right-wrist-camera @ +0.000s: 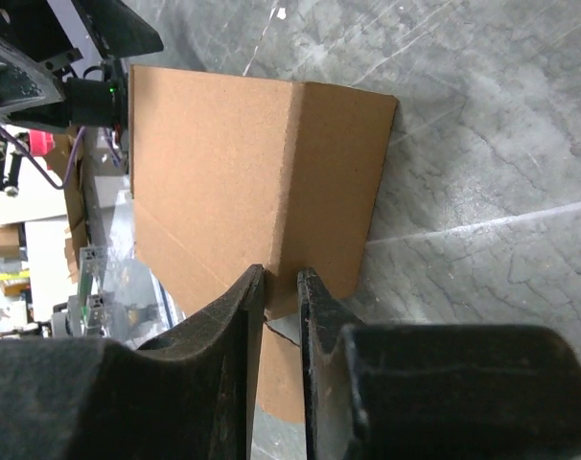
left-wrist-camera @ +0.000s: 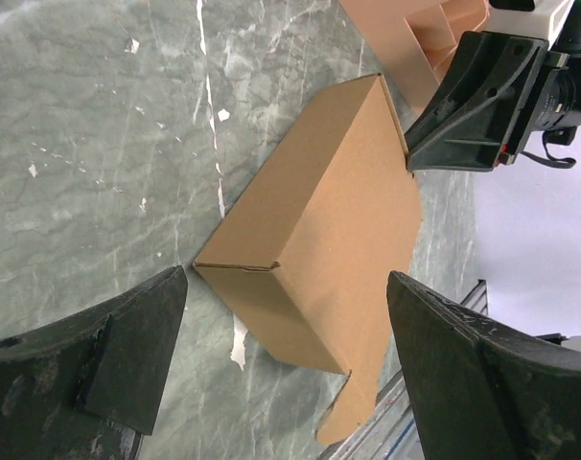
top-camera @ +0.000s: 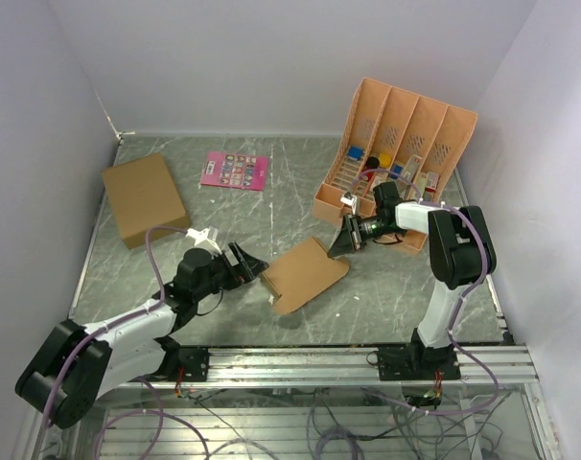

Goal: Fold the paper box

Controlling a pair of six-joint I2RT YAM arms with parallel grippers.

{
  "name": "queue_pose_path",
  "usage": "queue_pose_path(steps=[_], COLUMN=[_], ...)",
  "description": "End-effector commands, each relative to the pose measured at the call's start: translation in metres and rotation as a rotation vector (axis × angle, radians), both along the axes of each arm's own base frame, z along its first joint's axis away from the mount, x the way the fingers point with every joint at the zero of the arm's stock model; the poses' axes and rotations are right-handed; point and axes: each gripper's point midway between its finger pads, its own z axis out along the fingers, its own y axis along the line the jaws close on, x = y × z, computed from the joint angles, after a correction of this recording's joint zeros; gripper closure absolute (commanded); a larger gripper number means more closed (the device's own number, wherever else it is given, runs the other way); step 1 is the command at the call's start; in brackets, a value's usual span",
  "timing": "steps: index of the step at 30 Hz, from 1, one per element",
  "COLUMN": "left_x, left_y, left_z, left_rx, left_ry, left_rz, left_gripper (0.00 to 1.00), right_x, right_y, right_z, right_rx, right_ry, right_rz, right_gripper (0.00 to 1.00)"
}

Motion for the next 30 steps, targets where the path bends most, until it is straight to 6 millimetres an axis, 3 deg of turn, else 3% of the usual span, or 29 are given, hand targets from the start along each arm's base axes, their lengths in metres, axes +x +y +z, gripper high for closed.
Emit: queue_pose_path(steps=[1, 6, 11, 21, 30], left_x=[0.003, -0.003, -0.011, -0.015, -0.009], left_y=[-0.008, 0.001, 0.000, -0.023, -0.049], left_z=[0.017, 0.004, 0.010, 0.001, 0.013], left_rx=[-0.095, -0.067, -0.125, -0.133, -0.183], left_ry=[-0.036, 0.047, 0.047, 0.073, 0.029], left_rz=[-0.014, 0.037, 0.049, 0.047, 0.071], left_gripper=[0.05, 0.04, 0.03, 0.02, 0.02], right_x=[0.004, 0.005, 0.006, 0.007, 0.005], right_y=[-0.009, -0.011, -0.012, -0.015, -0.015], right_z=[-0.018, -0.019, -0.021, -0.021, -0.022], right_rx=[-0.034, -0.031, -0.030, -0.025, -0.019], right_ry=[0.016, 0.029, 0.042, 0.050, 0.060], right_rz=[-0.039, -0.055, -0.065, -0.076, -0.074], right_gripper=[0.82, 0.82, 0.82, 0.82, 0.82])
